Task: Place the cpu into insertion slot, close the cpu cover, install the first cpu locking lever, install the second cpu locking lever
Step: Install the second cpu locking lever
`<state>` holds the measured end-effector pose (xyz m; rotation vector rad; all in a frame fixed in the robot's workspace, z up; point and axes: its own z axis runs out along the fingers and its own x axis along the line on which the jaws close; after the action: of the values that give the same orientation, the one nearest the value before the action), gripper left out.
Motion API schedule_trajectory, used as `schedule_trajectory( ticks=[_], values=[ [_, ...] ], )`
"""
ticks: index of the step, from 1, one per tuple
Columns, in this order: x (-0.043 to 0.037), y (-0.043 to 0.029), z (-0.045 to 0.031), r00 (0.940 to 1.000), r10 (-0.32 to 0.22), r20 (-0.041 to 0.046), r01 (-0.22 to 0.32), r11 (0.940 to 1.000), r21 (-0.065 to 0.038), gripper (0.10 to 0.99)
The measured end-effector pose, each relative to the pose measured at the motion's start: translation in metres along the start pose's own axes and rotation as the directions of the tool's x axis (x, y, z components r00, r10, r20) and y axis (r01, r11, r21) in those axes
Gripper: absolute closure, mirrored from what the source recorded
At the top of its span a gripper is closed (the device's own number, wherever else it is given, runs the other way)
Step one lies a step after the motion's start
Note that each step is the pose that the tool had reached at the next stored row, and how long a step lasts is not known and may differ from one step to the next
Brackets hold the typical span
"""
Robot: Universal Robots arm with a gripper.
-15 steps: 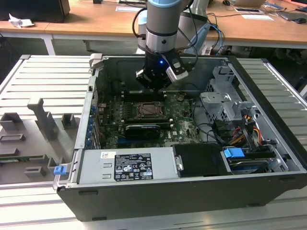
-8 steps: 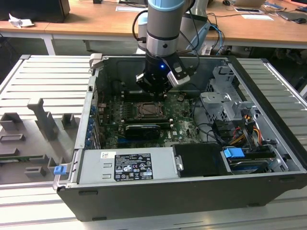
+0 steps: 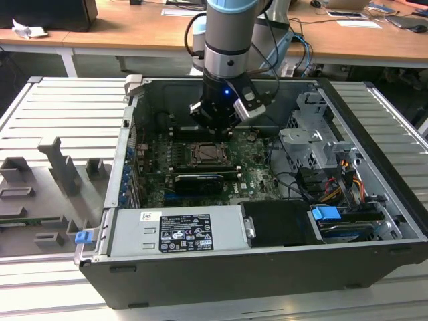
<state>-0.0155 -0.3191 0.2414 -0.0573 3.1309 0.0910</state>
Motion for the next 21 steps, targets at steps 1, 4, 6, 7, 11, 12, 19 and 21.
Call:
schedule_trajectory(
  ticks=[1, 4, 6, 7, 11, 12, 19, 21],
  values=[
    [0.0, 0.0001, -0.0022, 1.0, 0.0, 0.0, 0.0, 1.0, 0.0, 0.98],
    [-0.0001, 0.0001, -0.009, 1.0, 0.0, 0.0, 0.0, 1.0, 0.0, 0.98],
    [0.0, -0.0023, -0.0092, 1.0, 0.0, -0.0001, 0.0, 1.0, 0.0, 0.98],
    [0.0, -0.0038, -0.0093, 1.0, 0.0, 0.0, 0.0, 1.0, 0.0, 0.98],
    [0.0002, -0.0096, -0.0096, 1.0, 0.0, -0.0001, 0.0, 1.0, 0.0, 0.98],
    [0.0003, -0.0108, -0.0096, 1.0, 0.0, 0.0, 0.0, 1.0, 0.0, 0.98],
    [0.0007, -0.0202, -0.0096, 1.0, 0.0, -0.0073, 0.0, 1.0, -0.003, 0.98],
    [0.0008, -0.023, -0.0096, 1.0, 0.0, -0.0074, 0.0, 1.0, -0.008, 0.98]
  ],
)
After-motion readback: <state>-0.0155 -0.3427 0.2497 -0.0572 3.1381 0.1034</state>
